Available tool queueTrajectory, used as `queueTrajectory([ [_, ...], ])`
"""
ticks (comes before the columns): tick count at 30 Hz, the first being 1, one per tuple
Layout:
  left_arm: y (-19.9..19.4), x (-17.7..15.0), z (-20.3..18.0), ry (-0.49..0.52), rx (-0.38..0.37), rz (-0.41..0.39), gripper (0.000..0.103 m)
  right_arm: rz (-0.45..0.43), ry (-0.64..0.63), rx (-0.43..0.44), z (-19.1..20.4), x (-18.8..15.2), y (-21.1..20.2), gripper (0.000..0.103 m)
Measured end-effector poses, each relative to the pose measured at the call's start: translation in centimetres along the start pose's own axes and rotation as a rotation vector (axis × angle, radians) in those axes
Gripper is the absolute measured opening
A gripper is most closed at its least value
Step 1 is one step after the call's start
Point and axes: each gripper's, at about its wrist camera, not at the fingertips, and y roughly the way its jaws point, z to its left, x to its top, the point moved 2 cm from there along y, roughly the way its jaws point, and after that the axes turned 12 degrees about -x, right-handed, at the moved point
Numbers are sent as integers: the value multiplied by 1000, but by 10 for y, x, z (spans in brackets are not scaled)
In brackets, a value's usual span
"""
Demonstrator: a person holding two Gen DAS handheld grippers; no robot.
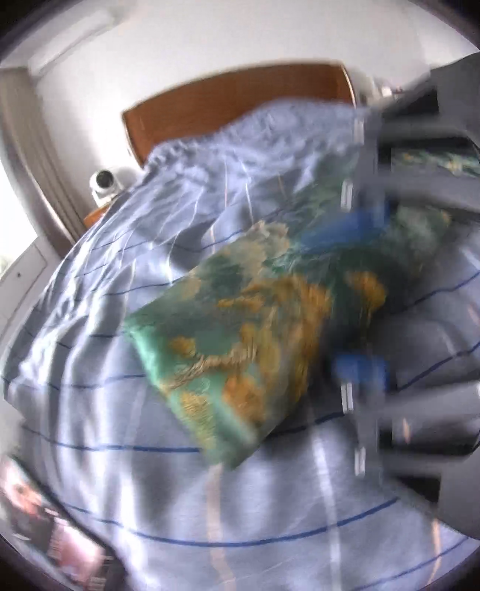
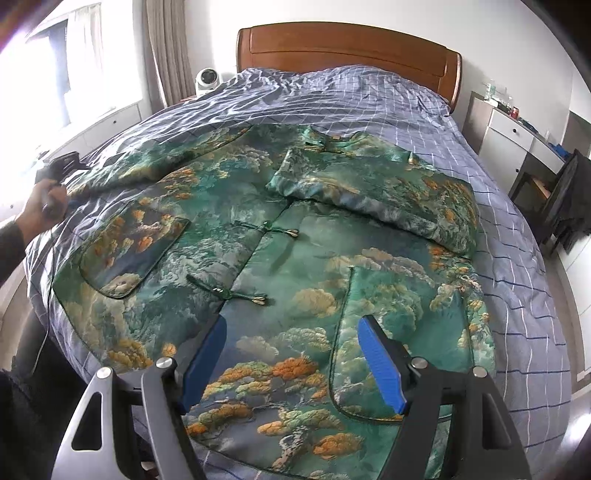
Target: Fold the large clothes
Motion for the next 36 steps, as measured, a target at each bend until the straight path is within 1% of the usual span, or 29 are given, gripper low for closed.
queueTrajectory([
  [1,0,-2,-7,34,19,6,13,1,-6,3,2,-1,0,75],
  [2,-5,-6,-17,77,37,-11,10,2,-12,4,4,-1,-1,75],
  [3,-13,-11,-33,151,59,-35,9,3,-20,6,6,-2,0,75],
  [5,-30,-29,-74,340,81,-74,9,2,-22,9,8,-3,0,75],
  [6,-43,-47,-106,476,71,-101,9,2,-17,15,9,-3,0,75],
  [7,-50,-54,-127,558,56,-117,9,2,-12,21,9,-3,0,75],
  [8,-60,-71,-152,658,32,-134,9,2,-7,26,9,-2,0,75],
  [11,-87,-142,-231,974,-74,-155,9,-7,5,32,8,-1,0,75],
  [12,-92,-163,-247,1048,-99,-154,9,-13,15,34,6,0,-1,75],
  [13,-95,-191,-265,1135,-130,-145,9,-16,27,36,4,0,-2,75],
  [16,-86,-259,-295,1303,-179,-103,9,-25,60,31,-6,-1,-5,75],
  [17,-81,-280,-298,1348,-181,-90,9,-27,73,26,-10,-1,-6,75],
  [18,-72,-310,-298,1408,-175,-67,9,-29,85,21,-14,-2,-7,75],
  [20,-56,-348,-295,1466,-168,-13,11,-30,107,7,-23,-6,-10,75],
  [21,-42,-374,-287,1499,-160,47,15,-30,118,1,-28,-7,-11,75],
  [22,-32,-390,-282,1522,-148,96,18,-32,126,-4,-31,-9,-12,75],
  [23,-25,-407,-273,1545,-137,141,29,-34,139,-10,-37,-12,-13,75],
  [24,-16,-427,-261,1575,-124,207,49,-34,149,-16,-41,-15,-14,75],
  [25,-10,-445,-248,1602,-114,279,59,-32,158,-22,-46,-18,-15,75],
  [26,-13,-458,-239,1620,-115,325,64,-28,163,-26,-49,-19,-15,75],
  [27,-15,-469,-225,1643,-118,368,64,-21,173,-33,-55,-21,-14,75],
  [29,-29,-472,-209,1666,-123,400,65,-14,183,-36,-64,-21,-11,75],
  [31,-43,-465,-199,1658,-127,400,71,-12,197,-27,-74,-11,-7,75],
  [33,-59,-440,-195,1592,-129,379,79,-13,221,10,-81,6,1,75],
  [34,-65,-428,-195,1551,-127,367,80,-17,239,42,-83,15,6,75],
  [35,-76,-420,-193,1510,-125,354,82,-21,264,86,-85,27,12,75],
  [36,-84,-401,-191,1440,-121,335,82,-15,296,142,-86,41,23,75],
])
